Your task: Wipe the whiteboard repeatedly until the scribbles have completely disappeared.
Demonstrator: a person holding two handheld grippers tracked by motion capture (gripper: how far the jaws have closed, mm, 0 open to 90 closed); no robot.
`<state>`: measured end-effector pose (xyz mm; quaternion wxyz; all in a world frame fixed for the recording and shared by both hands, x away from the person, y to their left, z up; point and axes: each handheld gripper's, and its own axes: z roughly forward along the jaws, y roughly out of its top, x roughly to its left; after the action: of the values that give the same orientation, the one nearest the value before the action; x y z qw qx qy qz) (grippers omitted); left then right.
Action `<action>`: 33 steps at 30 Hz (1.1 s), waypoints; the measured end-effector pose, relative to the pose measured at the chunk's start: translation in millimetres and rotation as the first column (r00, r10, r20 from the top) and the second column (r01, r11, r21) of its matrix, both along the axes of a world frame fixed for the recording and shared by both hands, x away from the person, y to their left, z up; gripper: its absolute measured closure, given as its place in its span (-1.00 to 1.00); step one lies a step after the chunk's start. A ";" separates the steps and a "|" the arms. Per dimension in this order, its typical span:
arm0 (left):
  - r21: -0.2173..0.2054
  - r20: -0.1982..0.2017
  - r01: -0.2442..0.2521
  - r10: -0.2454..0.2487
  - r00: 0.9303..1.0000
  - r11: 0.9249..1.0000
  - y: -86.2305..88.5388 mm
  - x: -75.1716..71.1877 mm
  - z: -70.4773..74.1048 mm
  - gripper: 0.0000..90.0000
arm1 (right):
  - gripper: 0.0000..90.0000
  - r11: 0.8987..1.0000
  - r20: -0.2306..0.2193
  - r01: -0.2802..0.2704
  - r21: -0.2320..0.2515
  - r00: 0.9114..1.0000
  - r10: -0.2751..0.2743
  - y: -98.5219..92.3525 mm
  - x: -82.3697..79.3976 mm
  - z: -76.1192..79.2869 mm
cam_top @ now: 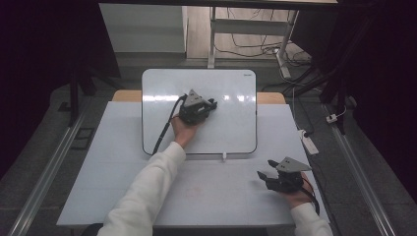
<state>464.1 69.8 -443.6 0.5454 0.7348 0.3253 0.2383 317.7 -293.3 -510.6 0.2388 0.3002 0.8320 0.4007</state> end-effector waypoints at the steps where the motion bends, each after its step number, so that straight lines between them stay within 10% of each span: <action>1: -0.009 -0.001 -0.017 0.017 1.000 1.000 9.0 1.3 2.1 0.75 | -0.15 1.000 0.001 0.000 0.000 1.000 0.000 0.2 -0.5 0.2; 5: -0.033 -0.006 -0.057 0.057 0.998 0.998 28.0 1.7 5.9 0.75 | -0.15 1.000 -0.001 -0.001 0.003 1.000 0.001 -0.1 -0.1 0.0; 13: 0.016 0.004 0.038 -0.038 0.999 0.999 -15.5 -10.5 -10.6 0.75 | -0.15 1.000 0.000 -0.002 -0.004 1.000 0.002 2.8 -0.1 0.1; 20: -0.058 -0.004 -0.056 0.056 0.998 0.997 26.9 0.7 1.9 0.75 | -0.15 1.000 0.001 -0.003 -0.004 1.000 0.003 1.9 -0.3 -0.1; 29: -0.016 -0.009 0.046 -0.046 0.999 0.999 -21.8 -9.9 -13.9 0.75 | -0.15 1.000 0.000 -0.001 -0.004 1.000 0.001 3.7 -0.8 0.0; 33: 0.007 0.012 0.015 -0.015 1.000 1.000 -9.1 -7.9 -8.3 0.75 | -0.15 1.000 0.001 -0.004 -0.006 1.000 0.004 2.6 -0.6 0.3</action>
<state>456.3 60.6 -451.9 0.5467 0.7376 0.3155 0.2399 317.0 -290.7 -510.3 0.2393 0.2976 0.8338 0.3987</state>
